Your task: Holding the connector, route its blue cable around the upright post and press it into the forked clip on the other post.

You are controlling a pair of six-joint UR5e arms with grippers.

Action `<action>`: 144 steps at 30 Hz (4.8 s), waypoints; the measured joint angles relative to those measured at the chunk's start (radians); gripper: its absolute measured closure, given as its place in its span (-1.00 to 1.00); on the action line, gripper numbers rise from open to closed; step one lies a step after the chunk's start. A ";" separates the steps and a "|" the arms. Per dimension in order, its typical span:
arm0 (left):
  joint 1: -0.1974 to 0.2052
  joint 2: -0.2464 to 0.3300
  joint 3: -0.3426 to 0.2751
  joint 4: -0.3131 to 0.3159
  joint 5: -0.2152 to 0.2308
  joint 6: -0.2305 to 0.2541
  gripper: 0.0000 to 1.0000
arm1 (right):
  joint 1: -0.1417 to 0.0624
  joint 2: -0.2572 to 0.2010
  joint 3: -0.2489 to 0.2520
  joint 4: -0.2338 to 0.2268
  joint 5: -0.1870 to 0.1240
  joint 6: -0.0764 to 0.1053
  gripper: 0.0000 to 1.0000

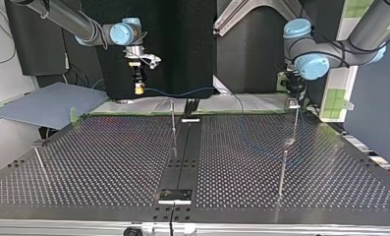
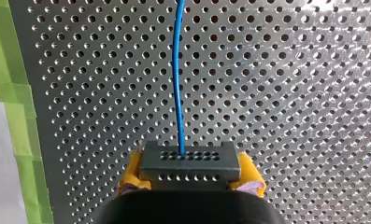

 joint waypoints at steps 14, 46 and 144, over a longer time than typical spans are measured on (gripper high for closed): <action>-0.002 0.084 -0.006 -0.038 -0.035 -0.014 -1.00 | 0.006 0.001 0.000 0.003 0.000 0.000 0.99; -0.009 0.314 0.087 -0.249 -0.062 0.066 -1.00 | 0.021 0.001 0.000 -0.011 -0.005 0.010 0.99; -0.047 0.393 0.406 -0.472 0.311 0.204 -1.00 | 0.012 0.002 -0.045 0.030 -0.039 0.072 0.99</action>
